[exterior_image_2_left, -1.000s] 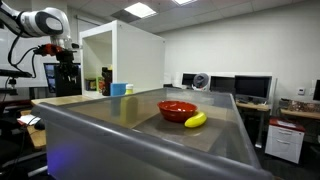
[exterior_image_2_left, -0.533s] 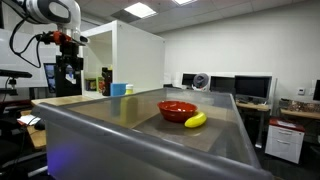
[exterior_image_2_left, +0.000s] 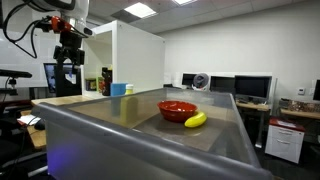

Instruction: Move the red can backwards

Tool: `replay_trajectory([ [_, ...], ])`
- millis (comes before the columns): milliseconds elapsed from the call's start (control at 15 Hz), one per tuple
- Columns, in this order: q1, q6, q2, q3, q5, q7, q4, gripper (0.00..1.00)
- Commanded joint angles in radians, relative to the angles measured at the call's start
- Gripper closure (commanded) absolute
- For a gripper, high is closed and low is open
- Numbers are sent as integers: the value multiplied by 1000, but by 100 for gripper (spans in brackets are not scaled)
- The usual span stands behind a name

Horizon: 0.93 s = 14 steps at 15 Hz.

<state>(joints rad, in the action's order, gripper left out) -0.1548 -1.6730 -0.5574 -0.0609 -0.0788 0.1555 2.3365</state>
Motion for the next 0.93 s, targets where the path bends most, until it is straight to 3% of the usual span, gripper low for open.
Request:
replay_trajectory([
  [0,51,52,-55,-38,-34,66,18,0],
  [467,60,87,-75,-82,-31,166,14,0],
  [533,77,75,-53,-58,-13,107,1,0],
  [867,74,75,-56,-64,-12,138,1,0],
])
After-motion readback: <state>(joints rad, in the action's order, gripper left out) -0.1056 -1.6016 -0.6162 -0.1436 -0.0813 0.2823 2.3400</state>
